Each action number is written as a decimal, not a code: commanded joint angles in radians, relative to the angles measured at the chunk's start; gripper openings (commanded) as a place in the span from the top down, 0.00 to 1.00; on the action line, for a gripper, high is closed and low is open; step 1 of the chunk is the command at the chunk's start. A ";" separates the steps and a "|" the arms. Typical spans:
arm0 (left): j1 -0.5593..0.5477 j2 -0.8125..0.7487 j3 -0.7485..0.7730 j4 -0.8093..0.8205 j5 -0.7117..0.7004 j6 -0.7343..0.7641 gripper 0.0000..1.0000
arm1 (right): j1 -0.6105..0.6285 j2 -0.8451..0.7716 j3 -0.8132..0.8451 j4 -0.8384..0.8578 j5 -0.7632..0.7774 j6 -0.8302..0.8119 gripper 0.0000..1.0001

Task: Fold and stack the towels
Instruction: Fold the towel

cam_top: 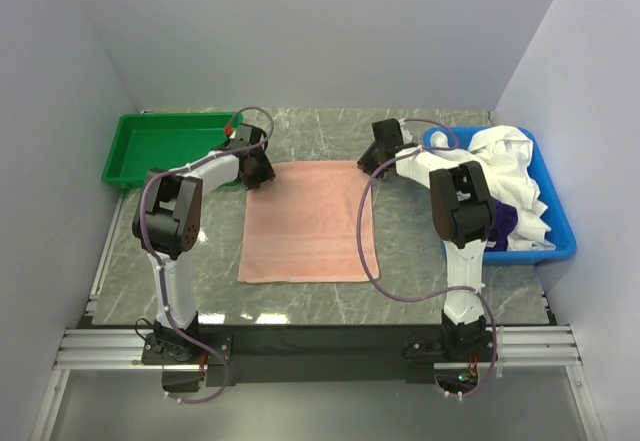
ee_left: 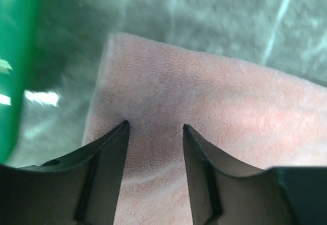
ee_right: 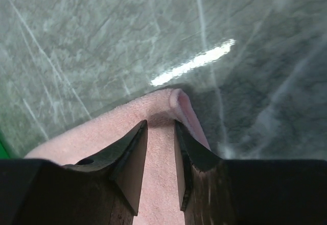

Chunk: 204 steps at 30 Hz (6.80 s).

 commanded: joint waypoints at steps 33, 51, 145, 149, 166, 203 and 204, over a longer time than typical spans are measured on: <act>-0.042 -0.276 0.016 -0.202 -0.208 0.230 0.26 | 0.379 -0.397 -0.240 -0.277 -0.041 -0.624 0.46; -0.015 -0.654 -0.363 -0.070 -0.296 0.249 0.02 | 0.651 -0.402 -0.424 -0.390 0.068 -0.517 0.43; -0.033 -0.039 0.163 -0.207 0.033 0.698 0.05 | -0.029 0.078 0.291 -0.500 -0.108 -1.284 1.00; -0.033 -0.002 0.192 -0.202 0.054 0.707 0.06 | -0.035 0.052 0.268 -0.461 -0.074 -1.275 1.00; -0.019 0.103 0.312 -0.234 0.076 0.759 0.18 | -0.037 0.037 0.251 -0.430 -0.088 -1.258 1.00; -0.015 0.324 0.364 -0.300 0.111 0.707 0.59 | -0.029 0.014 0.208 -0.404 -0.096 -1.247 1.00; -0.015 0.322 0.365 -0.302 0.111 0.707 0.61 | -0.027 0.018 0.209 -0.409 -0.094 -1.249 1.00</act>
